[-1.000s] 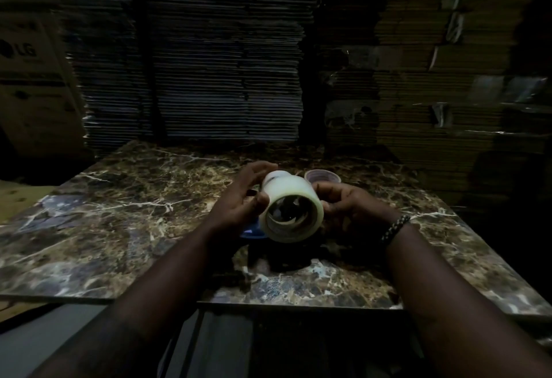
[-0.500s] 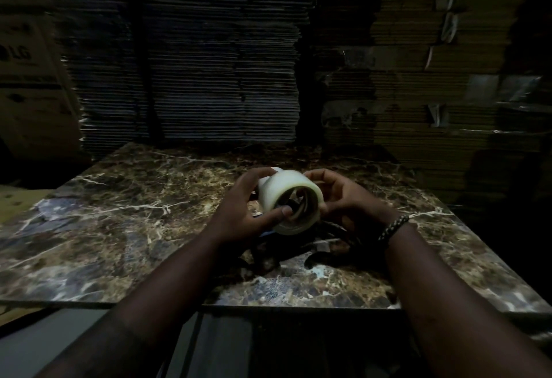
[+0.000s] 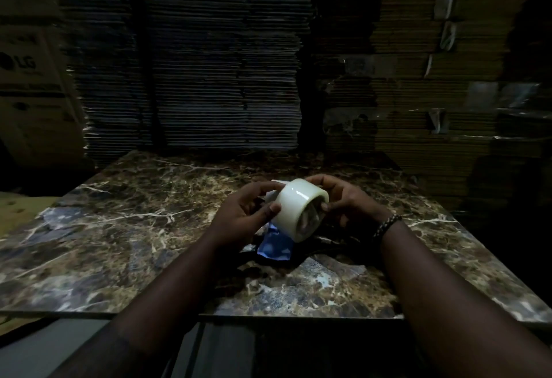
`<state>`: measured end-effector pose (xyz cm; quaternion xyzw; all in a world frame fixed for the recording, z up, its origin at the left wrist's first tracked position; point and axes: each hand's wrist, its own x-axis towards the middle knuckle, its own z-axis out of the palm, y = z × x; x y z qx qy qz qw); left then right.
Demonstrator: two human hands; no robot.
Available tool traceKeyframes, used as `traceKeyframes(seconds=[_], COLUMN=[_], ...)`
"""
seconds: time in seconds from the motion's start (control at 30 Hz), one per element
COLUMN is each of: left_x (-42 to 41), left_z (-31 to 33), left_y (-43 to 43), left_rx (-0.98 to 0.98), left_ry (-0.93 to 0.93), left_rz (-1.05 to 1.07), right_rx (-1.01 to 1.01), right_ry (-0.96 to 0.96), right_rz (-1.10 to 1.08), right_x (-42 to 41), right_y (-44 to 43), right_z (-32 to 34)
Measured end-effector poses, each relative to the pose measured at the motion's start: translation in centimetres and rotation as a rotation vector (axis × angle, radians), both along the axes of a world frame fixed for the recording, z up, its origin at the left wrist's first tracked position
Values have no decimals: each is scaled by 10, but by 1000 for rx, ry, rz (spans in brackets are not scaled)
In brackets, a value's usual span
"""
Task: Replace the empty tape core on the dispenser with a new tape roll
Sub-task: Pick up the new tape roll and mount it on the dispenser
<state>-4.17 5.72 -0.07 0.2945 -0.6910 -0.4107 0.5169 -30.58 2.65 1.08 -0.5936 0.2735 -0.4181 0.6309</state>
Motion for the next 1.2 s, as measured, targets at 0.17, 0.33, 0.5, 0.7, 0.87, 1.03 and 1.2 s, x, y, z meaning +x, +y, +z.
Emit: traceKeyframes(seconds=[0.17,0.33,0.5,0.7,0.87,1.03,1.2], left_x=[5,8,11,15,14,14,16], left_z=[-2,-3,-4,-5,-5,-4,-1], left_y=[-1,-6,-10,-12,-12,-8,-5], left_rx=[104,156,195,215,194,192,195], left_ry=[53,68,68,76,71,64,63], left_rz=[-78,-132,-131,-178,-200,-218,-226], right_rx=[-4,-5,-15,-43,-45,-54,-40], right_ry=[50,71,74,30,4,-9,-22], right_rz=[162,241,235,237,233,243,239], right_x=[4,14,23,23,20,18,19], right_y=[-12,-26,-36,-35,-32,-31,-31], right_z=[12,20,19,12,4,2,1])
